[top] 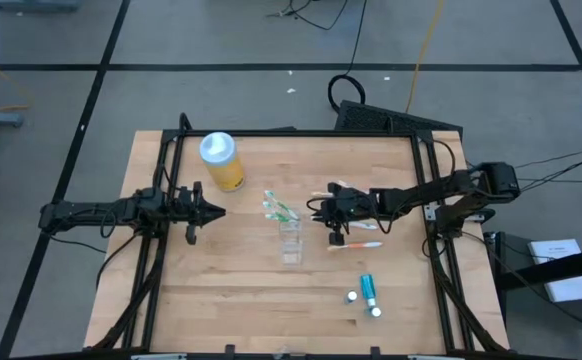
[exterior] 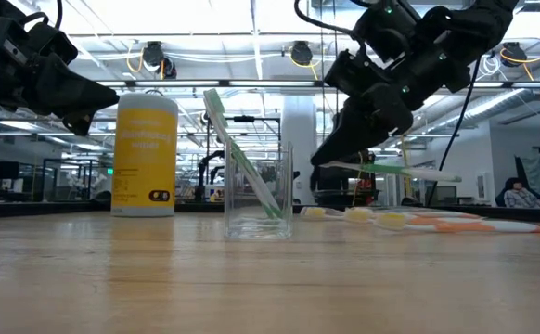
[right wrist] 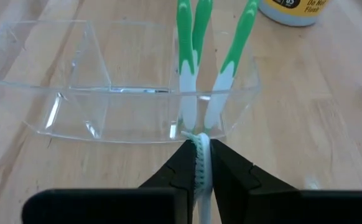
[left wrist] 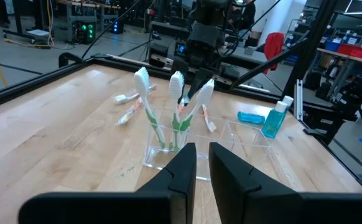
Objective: Pick & Place toothbrushing station
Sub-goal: Put the green toothbrush into the transparent organizer
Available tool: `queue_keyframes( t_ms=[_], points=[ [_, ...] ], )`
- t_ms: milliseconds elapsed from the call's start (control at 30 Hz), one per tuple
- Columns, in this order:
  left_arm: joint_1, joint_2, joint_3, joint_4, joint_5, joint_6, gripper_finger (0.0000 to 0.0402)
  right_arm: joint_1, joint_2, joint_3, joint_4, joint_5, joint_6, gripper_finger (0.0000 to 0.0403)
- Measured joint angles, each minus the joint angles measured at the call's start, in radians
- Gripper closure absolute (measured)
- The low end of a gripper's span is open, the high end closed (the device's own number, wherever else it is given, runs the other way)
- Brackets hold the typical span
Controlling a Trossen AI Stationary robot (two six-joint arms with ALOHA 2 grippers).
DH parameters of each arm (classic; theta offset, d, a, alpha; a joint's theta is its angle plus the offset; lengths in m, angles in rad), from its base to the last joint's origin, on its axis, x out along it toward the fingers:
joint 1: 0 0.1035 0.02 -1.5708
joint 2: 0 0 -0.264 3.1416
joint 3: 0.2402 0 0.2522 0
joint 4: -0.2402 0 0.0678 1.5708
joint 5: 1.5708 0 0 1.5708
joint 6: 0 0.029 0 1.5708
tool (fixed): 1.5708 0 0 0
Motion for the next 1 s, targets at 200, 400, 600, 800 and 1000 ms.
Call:
queue_keyframes(
  t_ms=[200, 400, 600, 800, 1000],
  points=[
    [0.0, 0.0, 0.0, 0.0, 0.0, 0.0, 0.0353, 0.0, -0.051, 0.0, -0.056, 0.001, -0.001, 0.0373],
    [0.0, 0.0, 0.0, 0.0, 0.0, 0.0, 0.0353, 0.0, -0.136, 0.001, -0.136, 0.051, -0.007, 0.0377],
    [0.0, 0.0, 0.0, 0.0, 0.0, 0.0, 0.0353, 0.0, -0.212, -0.002, -0.225, 0.083, -0.005, 0.0375],
    [0.0, 0.0, 0.0, 0.0, 0.0, 0.0, 0.0353, -0.001, -0.265, -0.062, -0.17, 0.083, 0.018, 0.0378],
    [0.0, 0.0, 0.0, 0.0, 0.0, 0.0, 0.0353, -0.001, -0.274, -0.16, 0.079, 0.077, 0.037, 0.0378]
  ],
)
